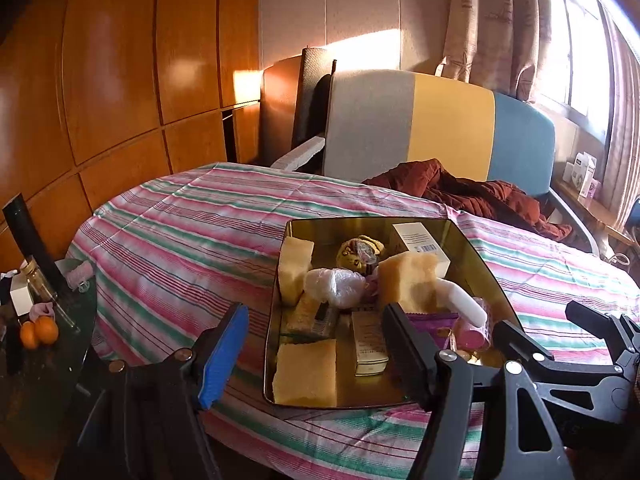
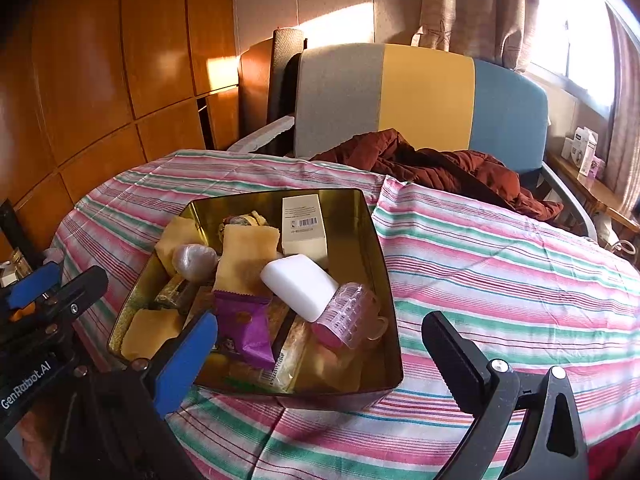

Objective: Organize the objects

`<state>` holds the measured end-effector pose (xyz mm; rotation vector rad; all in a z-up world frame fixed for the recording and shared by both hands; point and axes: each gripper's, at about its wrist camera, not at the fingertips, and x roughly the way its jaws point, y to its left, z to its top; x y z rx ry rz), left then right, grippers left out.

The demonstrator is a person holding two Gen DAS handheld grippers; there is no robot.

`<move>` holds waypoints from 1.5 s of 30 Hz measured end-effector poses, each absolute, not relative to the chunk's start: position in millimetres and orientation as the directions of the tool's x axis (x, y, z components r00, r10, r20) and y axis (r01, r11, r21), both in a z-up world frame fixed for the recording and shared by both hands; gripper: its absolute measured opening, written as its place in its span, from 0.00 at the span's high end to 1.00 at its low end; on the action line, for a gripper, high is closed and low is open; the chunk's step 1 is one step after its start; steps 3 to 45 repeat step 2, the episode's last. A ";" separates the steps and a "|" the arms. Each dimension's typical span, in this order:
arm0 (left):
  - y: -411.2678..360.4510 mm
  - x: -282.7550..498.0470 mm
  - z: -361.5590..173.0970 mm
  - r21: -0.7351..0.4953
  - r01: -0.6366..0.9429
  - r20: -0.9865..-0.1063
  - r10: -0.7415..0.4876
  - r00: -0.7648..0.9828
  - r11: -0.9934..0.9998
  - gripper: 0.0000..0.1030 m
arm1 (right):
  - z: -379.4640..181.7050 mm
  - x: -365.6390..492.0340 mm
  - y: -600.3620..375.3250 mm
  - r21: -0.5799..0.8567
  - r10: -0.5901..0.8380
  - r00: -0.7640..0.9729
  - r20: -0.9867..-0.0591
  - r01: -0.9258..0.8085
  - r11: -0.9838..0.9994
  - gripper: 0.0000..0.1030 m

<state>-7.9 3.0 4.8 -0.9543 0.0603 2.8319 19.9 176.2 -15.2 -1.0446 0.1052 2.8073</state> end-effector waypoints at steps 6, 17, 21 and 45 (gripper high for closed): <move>1.4 -8.9 4.9 -0.019 -0.153 -0.607 0.133 -0.784 -0.988 0.32 | -15.8 19.7 175.4 0.014 0.111 -0.748 -0.654 -0.159 -0.987 0.00; 1.4 -8.9 4.9 -0.019 -0.153 -0.607 0.133 -0.784 -0.988 0.32 | -15.8 19.7 175.4 0.014 0.111 -0.748 -0.654 -0.159 -0.987 0.00; 1.4 -8.9 4.9 -0.019 -0.153 -0.607 0.133 -0.784 -0.988 0.32 | -15.8 19.7 175.4 0.014 0.111 -0.748 -0.654 -0.159 -0.987 0.00; 1.4 -8.9 4.9 -0.019 -0.153 -0.607 0.133 -0.784 -0.988 0.32 | -15.8 19.7 175.4 0.014 0.111 -0.748 -0.654 -0.159 -0.987 0.00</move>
